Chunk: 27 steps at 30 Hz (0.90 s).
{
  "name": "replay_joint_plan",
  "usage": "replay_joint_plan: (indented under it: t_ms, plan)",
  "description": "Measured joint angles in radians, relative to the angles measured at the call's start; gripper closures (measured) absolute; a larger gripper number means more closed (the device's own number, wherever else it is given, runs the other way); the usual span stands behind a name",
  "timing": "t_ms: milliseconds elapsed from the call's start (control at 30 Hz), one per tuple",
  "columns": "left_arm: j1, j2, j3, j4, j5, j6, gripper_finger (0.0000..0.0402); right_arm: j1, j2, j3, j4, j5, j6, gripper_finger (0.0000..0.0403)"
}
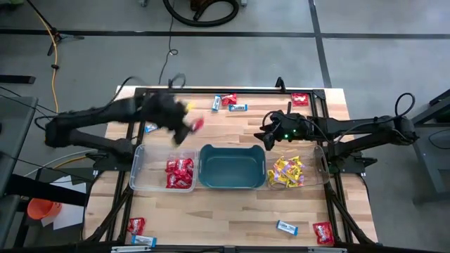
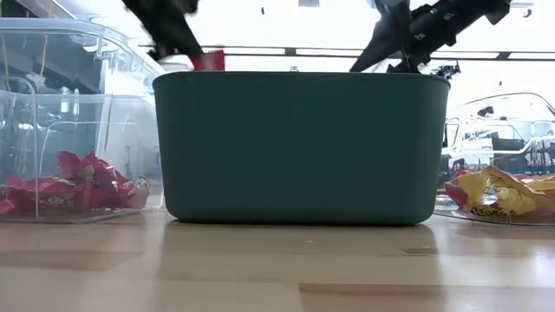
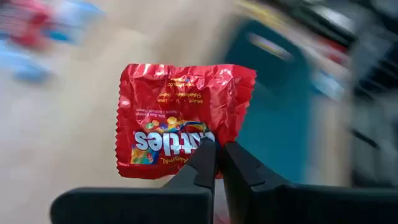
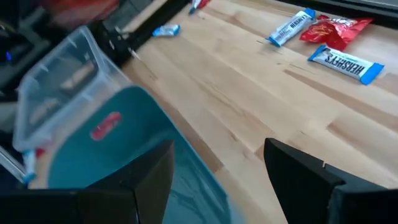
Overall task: Sort candy
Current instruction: Put the red candy into the left transparent bin
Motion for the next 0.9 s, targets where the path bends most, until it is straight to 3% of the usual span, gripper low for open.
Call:
replay_joint_plan:
  t_ms: [133, 267, 400, 633, 900]
  plan:
    - [-0.306, -0.143, -0.003, -0.183, -0.04, -0.166, 0.0401, 0.0, 0.0, 0.0, 0.037, 0.004, 0.071, 0.016]
    - [-0.548, -0.191, -0.008, -0.402, -0.213, -0.395, 0.0401, 0.0, 0.0, 0.0, 0.074, 0.04, 0.117, 0.016]
    - [-0.691, -0.196, -0.076, -0.391, -0.263, -0.466, 0.0401, 0.0, 0.0, 0.0, 0.104, 0.073, 0.166, 0.016]
    - [-0.754, -0.161, -0.179, -0.403, -0.249, -0.537, 0.036, 0.0, 0.0, 0.0, 0.111, 0.073, 0.164, 0.016]
    - [-0.709, -0.157, -0.161, -0.329, -0.15, -0.555, 0.0233, 0.0, 0.0, 0.0, 0.105, 0.052, 0.115, 0.016]
